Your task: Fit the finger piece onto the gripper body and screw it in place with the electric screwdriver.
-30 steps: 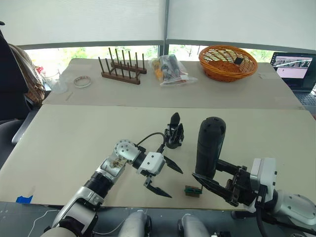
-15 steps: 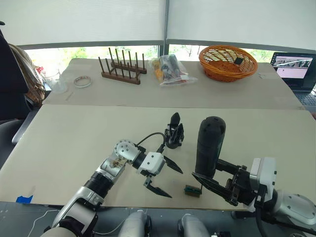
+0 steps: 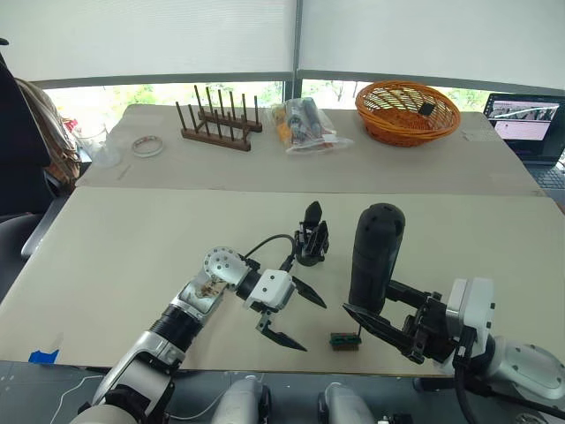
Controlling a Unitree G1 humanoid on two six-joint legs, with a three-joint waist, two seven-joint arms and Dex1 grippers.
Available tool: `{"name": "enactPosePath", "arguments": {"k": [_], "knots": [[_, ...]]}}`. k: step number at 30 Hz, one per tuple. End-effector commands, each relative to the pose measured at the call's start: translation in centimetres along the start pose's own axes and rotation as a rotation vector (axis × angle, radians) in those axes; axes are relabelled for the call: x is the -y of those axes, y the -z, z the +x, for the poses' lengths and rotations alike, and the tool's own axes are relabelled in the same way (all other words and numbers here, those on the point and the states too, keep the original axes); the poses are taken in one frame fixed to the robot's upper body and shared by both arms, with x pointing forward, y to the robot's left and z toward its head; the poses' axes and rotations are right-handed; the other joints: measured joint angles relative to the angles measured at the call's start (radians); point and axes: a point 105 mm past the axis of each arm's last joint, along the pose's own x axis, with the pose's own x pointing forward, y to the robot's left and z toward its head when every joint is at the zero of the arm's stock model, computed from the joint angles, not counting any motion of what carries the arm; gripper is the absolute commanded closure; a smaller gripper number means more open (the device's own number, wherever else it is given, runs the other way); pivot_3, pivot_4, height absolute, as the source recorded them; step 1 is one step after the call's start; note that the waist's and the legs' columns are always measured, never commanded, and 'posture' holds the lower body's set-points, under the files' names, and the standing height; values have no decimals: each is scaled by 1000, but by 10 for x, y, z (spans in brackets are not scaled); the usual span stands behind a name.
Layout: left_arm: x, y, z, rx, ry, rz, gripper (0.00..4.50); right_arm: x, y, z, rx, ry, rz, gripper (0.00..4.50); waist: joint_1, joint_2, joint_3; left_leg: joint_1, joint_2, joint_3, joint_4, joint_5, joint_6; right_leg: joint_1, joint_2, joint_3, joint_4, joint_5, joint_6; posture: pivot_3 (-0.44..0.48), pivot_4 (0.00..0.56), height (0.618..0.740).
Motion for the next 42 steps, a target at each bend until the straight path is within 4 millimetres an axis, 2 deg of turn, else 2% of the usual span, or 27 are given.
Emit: {"name": "enactPosePath", "arguments": {"k": [1, 14, 28, 31, 36, 39, 42], "knots": [[-4, -5, -5, 2, -8, 35, 0, -5, -19, 1, 63, -18, -50, 2574, 1, 0, 0, 0, 0, 0, 0, 0, 0, 0, 0, 0, 0, 0, 0, 0, 150, 740], [-8, -10, -20, 31, -79, -43, 0, -1, -34, 4, 83, -33, -65, 2574, -1, 0, 0, 0, 0, 0, 0, 0, 0, 0, 0, 0, 0, 0, 0, 0, 150, 740], [-5, -25, -51, 43, -291, -140, 0, 9, -55, 24, 144, -145, -39, 2574, -1, 0, 0, 0, 0, 0, 0, 0, 0, 0, -1, 0, 0, 0, 0, 0, 150, 740], [-7, -23, -58, 27, -335, -148, 0, 4, -58, 27, 144, -225, -59, 2574, 0, 0, 0, 0, 0, 0, 0, 0, 0, 0, -2, 0, 0, 0, 0, 0, 150, 740], [-15, -20, -70, 16, -414, -171, 0, 9, -63, 35, 147, -300, -19, 2574, -2, 0, 0, 0, 0, 0, 0, 0, 0, 0, -2, 0, 0, 0, 0, 0, 150, 740], [-16, -16, -76, 5, -445, -178, 0, 5, -60, 38, 108, -416, -12, 2574, -2, 0, 0, 0, 0, 0, 0, 0, 0, 0, -2, -1, 0, 0, 0, 0, 150, 740], [-16, -12, -81, -11, -463, -184, 0, 10, -64, 48, 109, -467, 11, 2574, -3, 0, 0, 0, 0, 0, 0, 0, 0, 0, -2, -1, 0, 0, 0, 0, 150, 740]]}}
